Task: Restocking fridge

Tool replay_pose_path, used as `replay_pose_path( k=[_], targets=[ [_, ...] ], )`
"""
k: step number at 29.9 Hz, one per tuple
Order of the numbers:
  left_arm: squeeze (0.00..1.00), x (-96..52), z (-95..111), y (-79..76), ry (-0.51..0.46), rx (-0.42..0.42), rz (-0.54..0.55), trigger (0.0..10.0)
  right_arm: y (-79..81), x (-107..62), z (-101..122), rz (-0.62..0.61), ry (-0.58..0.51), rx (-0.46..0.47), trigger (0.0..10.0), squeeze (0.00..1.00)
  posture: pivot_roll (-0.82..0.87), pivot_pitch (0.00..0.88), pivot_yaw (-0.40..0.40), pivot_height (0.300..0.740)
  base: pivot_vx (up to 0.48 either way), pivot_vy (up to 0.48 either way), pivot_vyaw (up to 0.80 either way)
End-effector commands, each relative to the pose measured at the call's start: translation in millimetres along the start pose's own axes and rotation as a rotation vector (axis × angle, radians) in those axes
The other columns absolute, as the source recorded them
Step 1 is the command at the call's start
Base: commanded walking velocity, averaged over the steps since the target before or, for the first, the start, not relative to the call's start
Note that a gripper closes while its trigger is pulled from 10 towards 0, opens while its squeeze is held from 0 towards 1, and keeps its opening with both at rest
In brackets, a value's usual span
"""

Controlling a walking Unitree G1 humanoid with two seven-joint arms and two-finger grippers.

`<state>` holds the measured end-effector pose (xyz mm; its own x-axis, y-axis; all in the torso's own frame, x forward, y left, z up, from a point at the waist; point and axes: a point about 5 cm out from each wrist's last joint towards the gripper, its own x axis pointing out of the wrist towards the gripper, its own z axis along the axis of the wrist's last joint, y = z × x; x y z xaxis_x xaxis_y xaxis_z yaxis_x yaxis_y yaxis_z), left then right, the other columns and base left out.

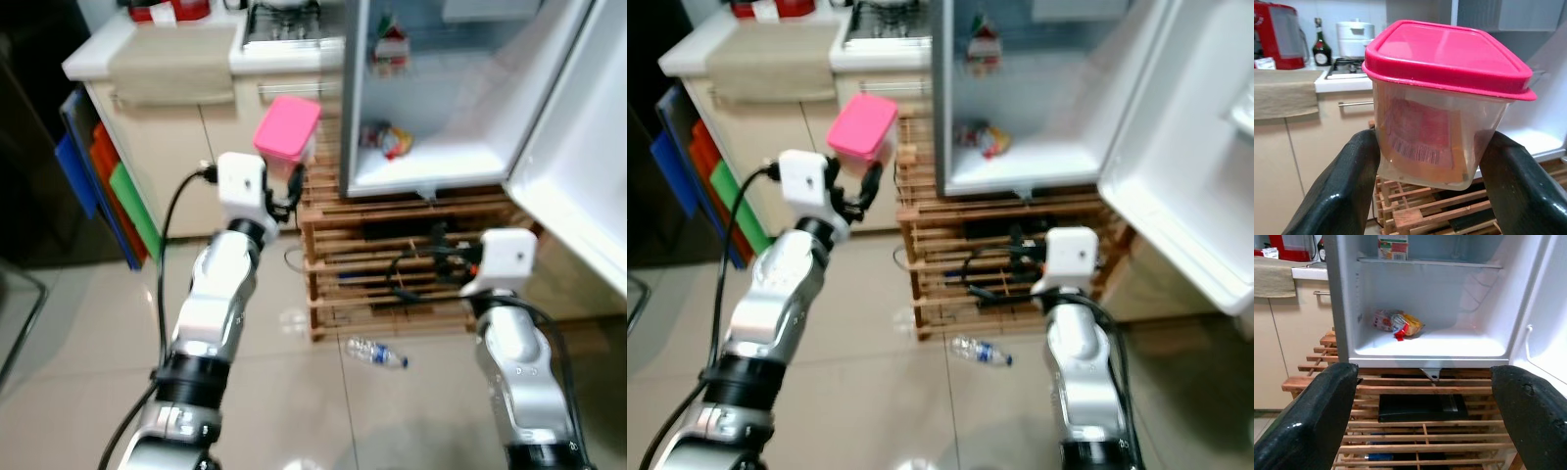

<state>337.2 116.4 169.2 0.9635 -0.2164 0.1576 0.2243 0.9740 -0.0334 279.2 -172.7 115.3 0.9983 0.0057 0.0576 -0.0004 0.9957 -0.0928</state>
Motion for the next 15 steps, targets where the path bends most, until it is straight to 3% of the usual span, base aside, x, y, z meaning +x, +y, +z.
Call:
replay_pose_path(
  k=[1, 10, 15],
  targets=[
    [0.0, 2.5, 0.7, -3.4, -0.005, 0.015, -0.014, 10.0, -4.5, 0.2, 3.9, -0.006, -0.015, -0.01, 10.0, 0.08, -0.16, 0.0, 0.079, 0.74, 0.0, -0.428, 0.0],
    [0.0, 3.5, -2.1, -8.4, -0.001, 0.013, -0.05, 10.0, -3.4, 0.7, 4.6, 0.003, -0.02, -0.013, 10.0, 0.07, -0.16, 0.0, 0.08, 0.74, 0.292, -0.353, 0.0],
    [0.0, 3.9, -0.8, -9.6, -0.017, -0.058, -0.067, 10.0, -2.9, 1.7, 5.5, 0.009, -0.024, -0.014, 10.0, 0.07, -0.16, 0.0, 0.08, 0.74, 0.0, 0.0, 0.0]
  ],
)
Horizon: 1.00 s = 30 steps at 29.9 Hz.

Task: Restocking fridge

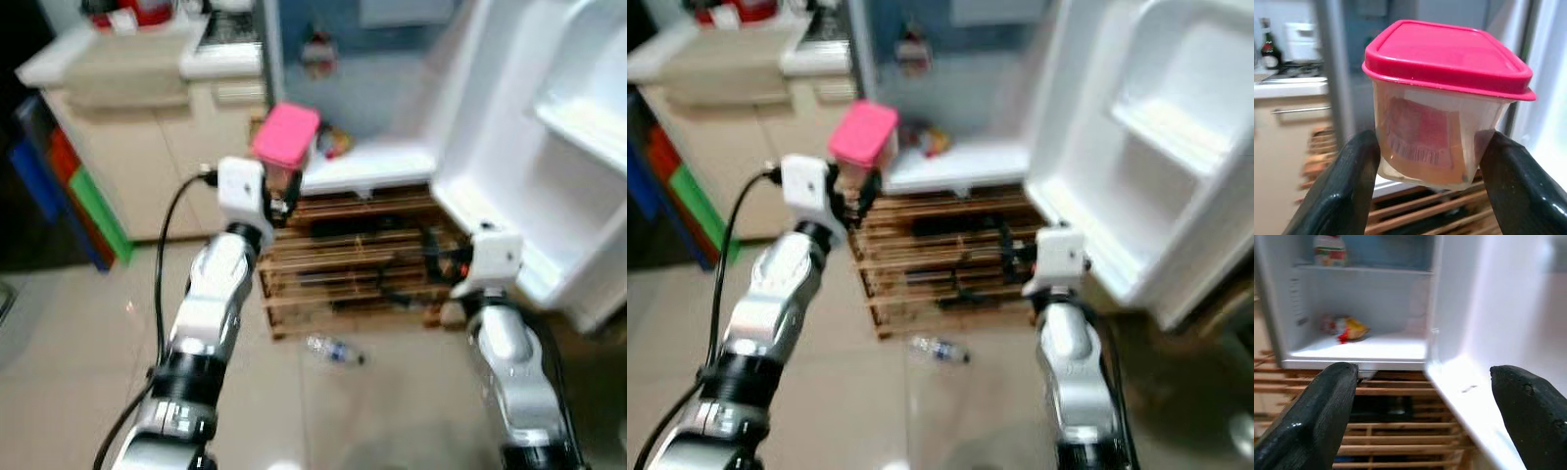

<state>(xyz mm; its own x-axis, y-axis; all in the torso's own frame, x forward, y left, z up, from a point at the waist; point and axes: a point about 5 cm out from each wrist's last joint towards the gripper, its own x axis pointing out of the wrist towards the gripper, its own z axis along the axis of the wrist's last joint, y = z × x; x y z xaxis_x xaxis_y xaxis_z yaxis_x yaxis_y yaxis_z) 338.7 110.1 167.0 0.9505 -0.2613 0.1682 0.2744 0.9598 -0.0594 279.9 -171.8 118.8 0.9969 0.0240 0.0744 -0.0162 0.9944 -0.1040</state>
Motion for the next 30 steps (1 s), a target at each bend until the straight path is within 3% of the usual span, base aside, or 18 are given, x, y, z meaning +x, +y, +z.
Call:
replay_pose_path(
  k=[1, 30],
  targets=[
    [0.0, 1.6, 2.3, -3.6, -0.011, -0.028, -0.026, 10.0, -3.0, 1.0, 2.3, -0.005, -0.008, -0.005, 10.0, 0.07, -0.16, 0.0, 0.081, 0.74, 0.0, 0.0, 0.0],
    [0.0, 8.2, 2.0, -11.4, -0.006, 0.026, -0.119, 10.0, 9.7, -2.9, -1.3, 0.059, -0.008, 0.003, 10.0, 0.08, -0.16, 0.0, 0.093, 0.74, 0.471, 0.009, 0.0]
  ],
)
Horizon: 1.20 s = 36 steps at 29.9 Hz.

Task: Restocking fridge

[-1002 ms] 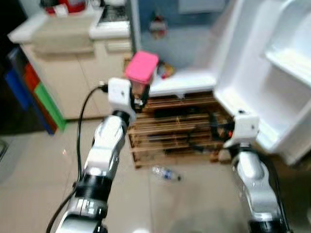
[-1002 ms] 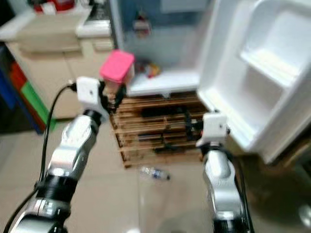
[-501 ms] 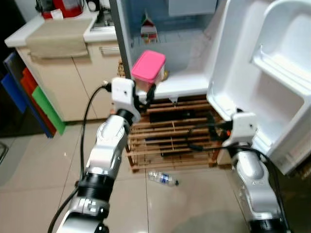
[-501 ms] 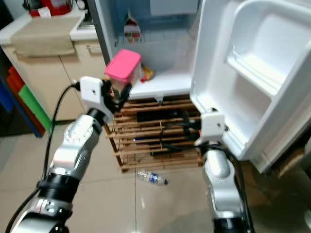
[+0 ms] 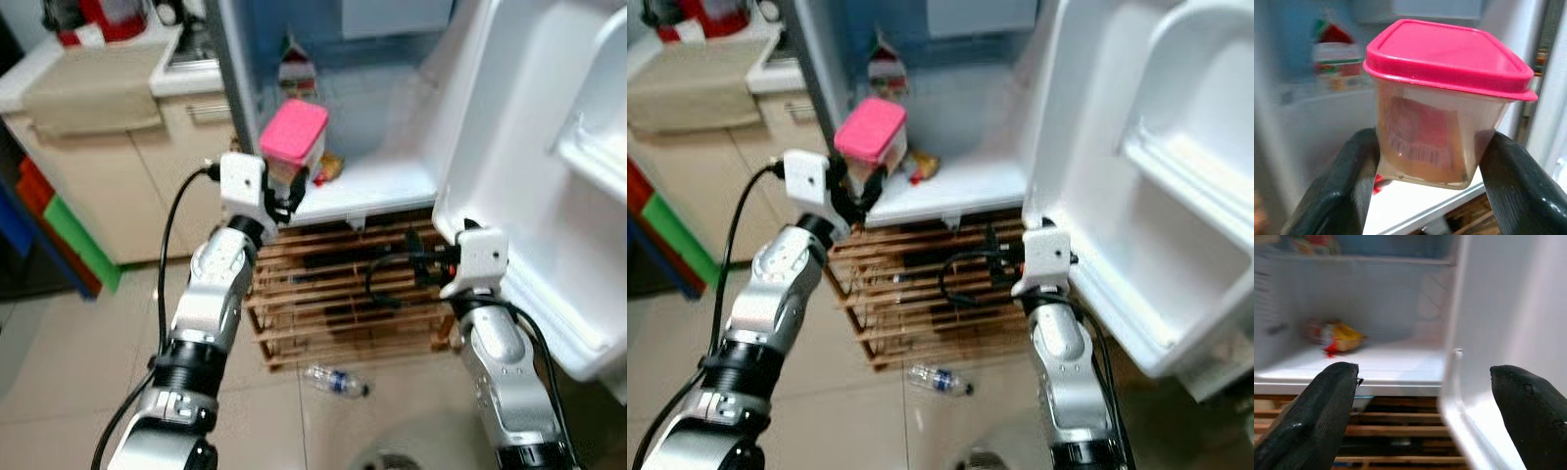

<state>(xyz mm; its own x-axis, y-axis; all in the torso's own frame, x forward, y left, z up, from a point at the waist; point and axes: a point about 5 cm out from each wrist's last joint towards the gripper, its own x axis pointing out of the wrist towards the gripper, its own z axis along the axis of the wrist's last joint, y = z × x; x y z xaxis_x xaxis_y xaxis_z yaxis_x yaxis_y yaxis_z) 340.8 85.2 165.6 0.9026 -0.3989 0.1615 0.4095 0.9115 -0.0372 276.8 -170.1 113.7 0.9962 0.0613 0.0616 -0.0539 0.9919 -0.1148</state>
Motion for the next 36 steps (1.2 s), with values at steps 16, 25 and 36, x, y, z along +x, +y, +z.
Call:
replay_pose_path(
  k=[16, 25, 36],
  targets=[
    [0.0, 6.9, -7.1, -7.8, 0.053, 0.015, -0.065, 10.0, 7.1, -40.3, -12.0, 0.149, 0.083, -0.035, 10.0, 0.07, -0.19, 0.0, 0.118, 0.74, 0.39, 0.0, 0.0],
    [0.0, 10.6, -9.2, -36.3, 0.069, -0.041, -0.198, 10.0, 8.7, -55.3, -14.8, 0.142, 0.117, -0.02, 10.0, 0.07, -0.22, 0.033, 0.143, 0.74, 0.0, 0.0, 0.0],
    [0.0, 18.9, -26.8, -64.4, 0.162, -0.093, -0.253, 10.0, 6.3, -64.6, 1.5, 0.104, 0.099, -0.01, 10.0, 0.08, -0.26, 0.109, 0.156, 0.74, 0.0, 0.0, 0.0]
  ],
)
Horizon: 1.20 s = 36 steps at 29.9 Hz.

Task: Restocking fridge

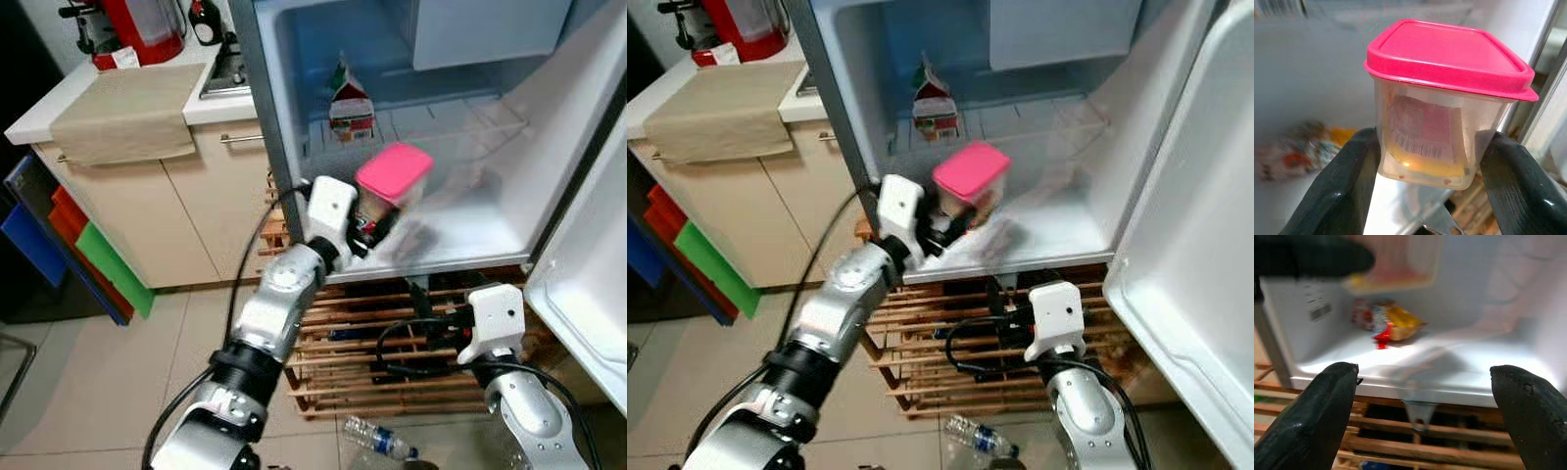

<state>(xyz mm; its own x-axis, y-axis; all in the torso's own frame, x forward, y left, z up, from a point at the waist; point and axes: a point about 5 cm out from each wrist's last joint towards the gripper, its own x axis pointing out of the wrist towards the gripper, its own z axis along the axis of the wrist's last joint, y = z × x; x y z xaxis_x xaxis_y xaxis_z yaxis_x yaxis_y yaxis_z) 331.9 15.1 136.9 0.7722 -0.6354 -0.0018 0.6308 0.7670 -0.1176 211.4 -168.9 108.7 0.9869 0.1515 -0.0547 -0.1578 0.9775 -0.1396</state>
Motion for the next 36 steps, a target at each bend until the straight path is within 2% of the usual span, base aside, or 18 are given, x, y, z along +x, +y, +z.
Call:
replay_pose_path(
  k=[1, 8, 12, 15, 18, 20, 25, 29, 30, 31, 32, 33, 36],
  targets=[
    [0.0, 7.5, 8.7, 6.2, -0.015, -0.017, 0.053, 10.0, 0.4, -0.7, 11.5, -0.009, -0.027, 0.014, 10.0, 0.08, -0.28, 0.136, 0.161, 0.74, 0.0, 0.0, 0.0],
    [0.0, 21.2, 10.9, 18.9, -0.003, -0.016, 0.134, 10.0, 5.1, -12.2, 23.8, 0.002, -0.033, -0.001, 10.0, 0.07, -0.31, 0.192, 0.164, 0.74, 0.0, 0.0, 0.0],
    [0.0, 24.6, 10.3, 22.1, 0.014, -0.001, 0.149, 10.0, 5.6, -28.6, 21.8, -0.011, 0.011, -0.003, 10.0, 0.07, -0.34, 0.233, 0.167, 0.74, 0.0, 0.0, 0.0],
    [0.0, 28.2, 7.4, 15.6, 0.012, -0.016, 0.128, 10.0, 8.9, -42.7, 24.3, -0.02, 0.036, 0.002, 10.0, 0.08, -0.38, 0.269, 0.169, 0.74, 0.0, 0.0, 0.0],
    [0.0, 30.0, 7.1, 12.8, 0.013, -0.02, 0.116, 10.0, 9.8, -44.3, 24.8, -0.022, 0.042, 0.004, 10.0, 0.07, -0.38, 0.269, 0.169, 0.74, 0.0, 0.0, 0.0],
    [0.0, 34.2, 7.1, 4.3, 0.013, 0.035, 0.07, 10.0, 13.2, -54.6, 29.3, -0.024, 0.055, -0.003, 10.0, 0.08, -0.43, 0.296, 0.175, 0.74, 0.0, 0.0, 0.0],
    [0.0, 36.3, 12.8, 5.7, -0.014, 0.045, 0.079, 10.0, 11.6, -64.8, 33.4, -0.053, 0.069, -0.013, 10.0, 0.07, -0.46, 0.318, 0.181, 0.74, 0.0, 0.0, 0.0],
    [0.0, 40.1, 23.1, 7.7, -0.036, 0.109, 0.107, 10.0, 14.5, -74.5, 35.3, -0.058, 0.085, -0.002, 10.0, 0.08, -0.47, 0.328, 0.187, 0.74, 0.0, 0.0, 0.0],
    [0.89, 43.0, 32.0, 7.2, -0.067, 0.12, 0.113, 10.0, 15.7, -76.9, 34.9, -0.057, 0.095, 0.002, 10.0, 0.07, -0.48, 0.327, 0.188, 0.74, 0.0, 0.0, 0.0],
    [0.89, 43.0, 32.0, 7.2, -0.067, 0.12, 0.113, 10.0, 15.7, -76.9, 34.9, -0.057, 0.095, 0.002, 10.0, 0.07, -0.48, 0.327, 0.188, 0.74, 0.0, 0.0, 0.0],
    [1.0, 44.0, 35.2, 6.9, -0.079, 0.124, 0.117, 10.0, 15.7, -78.0, 34.7, -0.058, 0.098, 0.003, 10.0, 0.07, -0.48, 0.327, 0.19, 0.74, 0.0, 0.0, 0.0],
    [1.0, 45.8, 43.3, 7.8, -0.109, 0.125, 0.13, 10.0, 15.9, -78.0, 34.8, -0.061, 0.1, 0.004, 10.0, 0.07, -0.48, 0.327, 0.191, 0.74, 0.0, 0.0, 0.0],
    [1.0, 47.0, 50.7, 8.1, -0.143, 0.132, 0.137, 10.0, 15.6, -78.9, 35.4, -0.068, 0.101, 0.006, 10.0, 0.07, -0.48, 0.325, 0.19, 0.74, 0.0, 0.0, 0.0]
  ],
)
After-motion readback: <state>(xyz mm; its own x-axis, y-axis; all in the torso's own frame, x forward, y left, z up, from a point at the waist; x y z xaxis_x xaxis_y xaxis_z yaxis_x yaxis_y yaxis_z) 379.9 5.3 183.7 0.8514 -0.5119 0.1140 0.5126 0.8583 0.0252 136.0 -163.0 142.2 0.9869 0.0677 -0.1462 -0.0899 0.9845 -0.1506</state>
